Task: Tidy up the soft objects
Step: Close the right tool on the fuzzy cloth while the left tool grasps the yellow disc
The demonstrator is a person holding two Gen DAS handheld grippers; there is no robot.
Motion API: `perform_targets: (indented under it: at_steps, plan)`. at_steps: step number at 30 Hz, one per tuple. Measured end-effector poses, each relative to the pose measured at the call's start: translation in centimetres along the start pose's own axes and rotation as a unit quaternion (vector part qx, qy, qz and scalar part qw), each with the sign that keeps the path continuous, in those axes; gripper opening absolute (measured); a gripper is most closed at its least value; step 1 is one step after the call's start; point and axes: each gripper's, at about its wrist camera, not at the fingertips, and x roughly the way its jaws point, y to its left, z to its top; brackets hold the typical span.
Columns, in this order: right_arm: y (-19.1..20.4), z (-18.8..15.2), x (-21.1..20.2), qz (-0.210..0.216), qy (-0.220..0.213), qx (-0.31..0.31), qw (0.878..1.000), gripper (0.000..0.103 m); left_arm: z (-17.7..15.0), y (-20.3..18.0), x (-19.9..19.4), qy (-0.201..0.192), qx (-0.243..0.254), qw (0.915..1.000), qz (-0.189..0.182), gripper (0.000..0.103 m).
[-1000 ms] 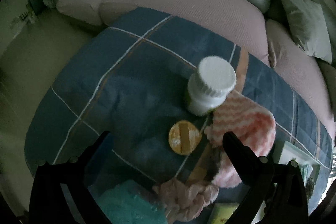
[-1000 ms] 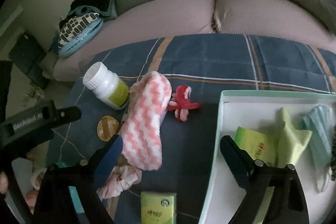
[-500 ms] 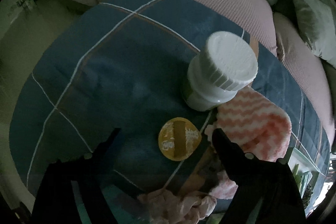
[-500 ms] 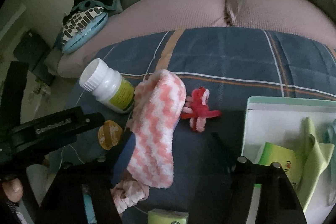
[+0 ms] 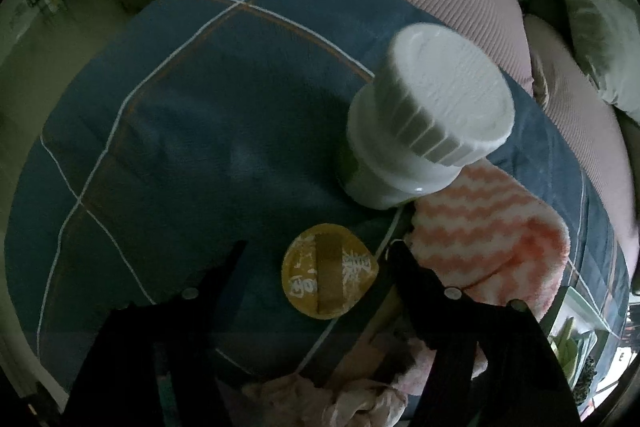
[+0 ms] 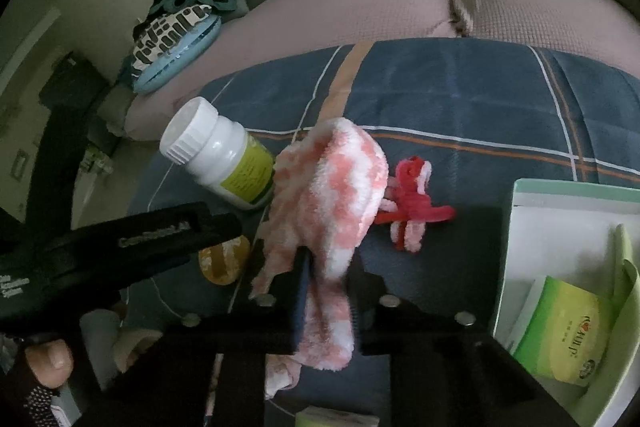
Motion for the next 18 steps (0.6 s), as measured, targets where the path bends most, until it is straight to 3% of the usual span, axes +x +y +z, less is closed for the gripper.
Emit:
perform_targets:
  at_steps: [10,18]
  plan:
    - [-0.2,0.0,0.1,-0.001,0.003,0.002,1.0,0.015,0.1,-1.2,1.6,0.011,0.017,0.9998,0.002,0.053]
    - [-0.4,0.0,0.2,0.0,0.005,0.004,1.0,0.015,0.2,-2.5,2.3,0.017,0.024,0.9996,0.006,0.053]
